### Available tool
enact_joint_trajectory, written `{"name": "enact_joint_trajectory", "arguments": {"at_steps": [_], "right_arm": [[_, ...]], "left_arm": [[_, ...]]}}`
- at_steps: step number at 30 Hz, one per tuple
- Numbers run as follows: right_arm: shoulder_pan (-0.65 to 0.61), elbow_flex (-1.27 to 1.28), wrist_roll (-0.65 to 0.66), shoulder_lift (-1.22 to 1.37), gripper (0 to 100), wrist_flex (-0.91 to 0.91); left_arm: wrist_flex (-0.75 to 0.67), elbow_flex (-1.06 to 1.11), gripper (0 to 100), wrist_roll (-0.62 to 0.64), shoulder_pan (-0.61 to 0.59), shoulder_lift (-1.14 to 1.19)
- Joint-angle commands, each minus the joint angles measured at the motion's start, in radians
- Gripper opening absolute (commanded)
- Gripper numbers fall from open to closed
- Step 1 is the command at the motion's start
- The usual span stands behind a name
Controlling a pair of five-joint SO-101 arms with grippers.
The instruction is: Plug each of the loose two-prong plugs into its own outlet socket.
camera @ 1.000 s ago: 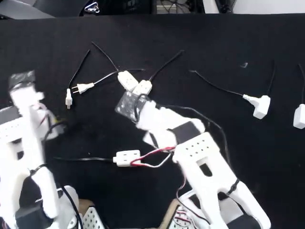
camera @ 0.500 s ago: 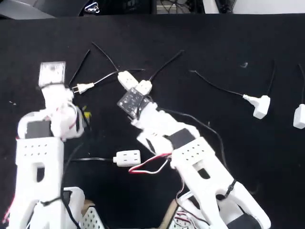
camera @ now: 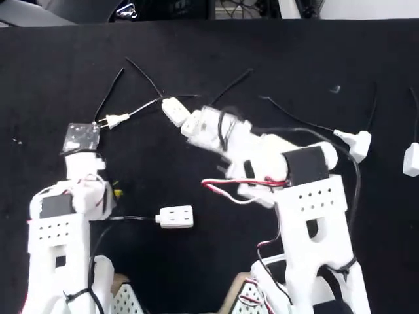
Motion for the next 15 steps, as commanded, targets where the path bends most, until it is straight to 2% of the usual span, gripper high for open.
{"name": "enact_joint_trajectory", "arguments": {"at_steps": [1,8,12,15], "right_arm": [[0.012,0.208,0.064,-0.022,1.1,-0.068],[0.011,0.733,0.061,-0.027,1.1,-0.612],[0.011,0.802,0.058,-0.024,2.1,-0.658],[0.014,0.802,0.006,-0.027,12.8,-0.635]], "left_arm": [[0.008,0.004,23,-0.058,-0.108,-0.034],[0.0,0.091,23,-0.063,-0.142,-0.074],[-0.086,0.182,23,-0.023,-0.142,-0.103],[-0.153,0.24,23,-0.021,-0.143,-0.121]]}}
